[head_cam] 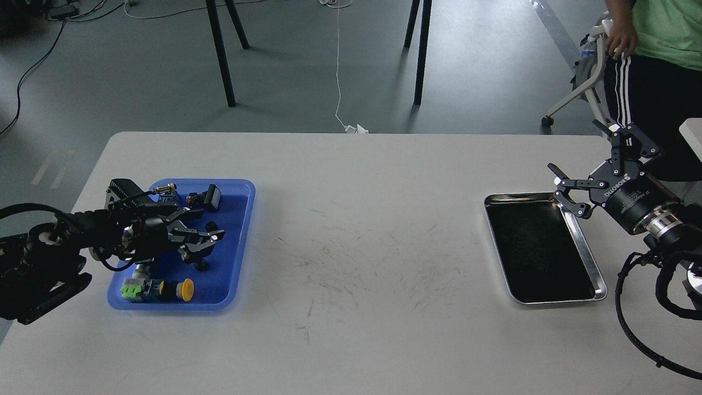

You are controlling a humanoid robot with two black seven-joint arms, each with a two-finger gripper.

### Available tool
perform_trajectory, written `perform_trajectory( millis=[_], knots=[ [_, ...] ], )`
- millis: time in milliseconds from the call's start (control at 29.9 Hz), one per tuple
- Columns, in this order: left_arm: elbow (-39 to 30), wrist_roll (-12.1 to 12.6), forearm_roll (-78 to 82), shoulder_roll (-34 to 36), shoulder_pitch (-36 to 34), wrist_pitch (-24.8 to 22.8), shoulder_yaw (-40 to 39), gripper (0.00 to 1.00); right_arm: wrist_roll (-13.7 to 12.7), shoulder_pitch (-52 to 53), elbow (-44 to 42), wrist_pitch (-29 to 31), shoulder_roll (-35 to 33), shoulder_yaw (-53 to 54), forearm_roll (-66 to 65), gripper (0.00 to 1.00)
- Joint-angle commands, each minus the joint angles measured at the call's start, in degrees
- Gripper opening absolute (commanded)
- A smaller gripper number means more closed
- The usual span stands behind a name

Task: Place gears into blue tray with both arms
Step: 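Close the left hand fingers around the small black gear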

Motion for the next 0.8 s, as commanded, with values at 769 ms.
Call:
perform_trajectory(
  millis=[769],
  knots=[
    [3.27, -0.01, 0.07, -2.36, 0.40, 0.01, 0.05, 0.52, 0.09, -0.53, 0.00, 0.09, -0.09, -0.01, 0.00, 0.98]
  ],
)
